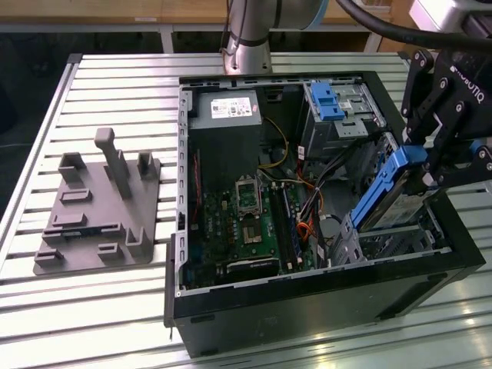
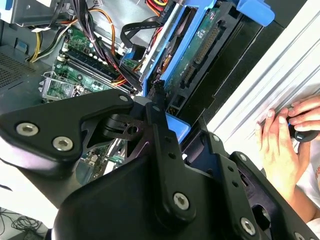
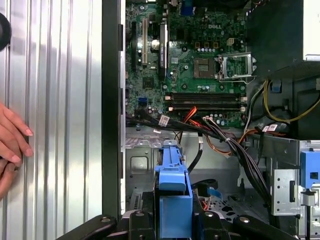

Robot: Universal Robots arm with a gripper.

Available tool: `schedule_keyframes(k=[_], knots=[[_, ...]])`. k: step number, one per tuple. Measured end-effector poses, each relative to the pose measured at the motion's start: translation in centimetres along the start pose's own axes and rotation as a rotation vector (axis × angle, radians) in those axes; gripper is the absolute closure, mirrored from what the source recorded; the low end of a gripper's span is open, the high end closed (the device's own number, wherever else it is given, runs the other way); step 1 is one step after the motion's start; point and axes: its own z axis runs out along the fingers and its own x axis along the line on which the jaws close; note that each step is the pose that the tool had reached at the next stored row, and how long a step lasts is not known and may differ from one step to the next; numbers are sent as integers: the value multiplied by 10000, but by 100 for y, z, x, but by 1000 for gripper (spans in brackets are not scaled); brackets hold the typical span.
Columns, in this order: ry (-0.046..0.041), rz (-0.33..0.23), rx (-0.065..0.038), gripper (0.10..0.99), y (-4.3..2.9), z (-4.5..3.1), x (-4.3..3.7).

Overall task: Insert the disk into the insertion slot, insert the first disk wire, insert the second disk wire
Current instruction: 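Insert the disk into the insertion slot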

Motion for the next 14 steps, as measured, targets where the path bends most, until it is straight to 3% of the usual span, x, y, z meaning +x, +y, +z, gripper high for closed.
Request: schedule_keyframes(k=[7,9,10,11,14], knots=[[-1,-36,-3,714,-1,74,4],[2,-50,-2,592,-1,78,4],[2,-58,-3,592,0,78,4],[2,-62,-4,529,0,78,5],[1,-76,-4,529,0,79,5]])
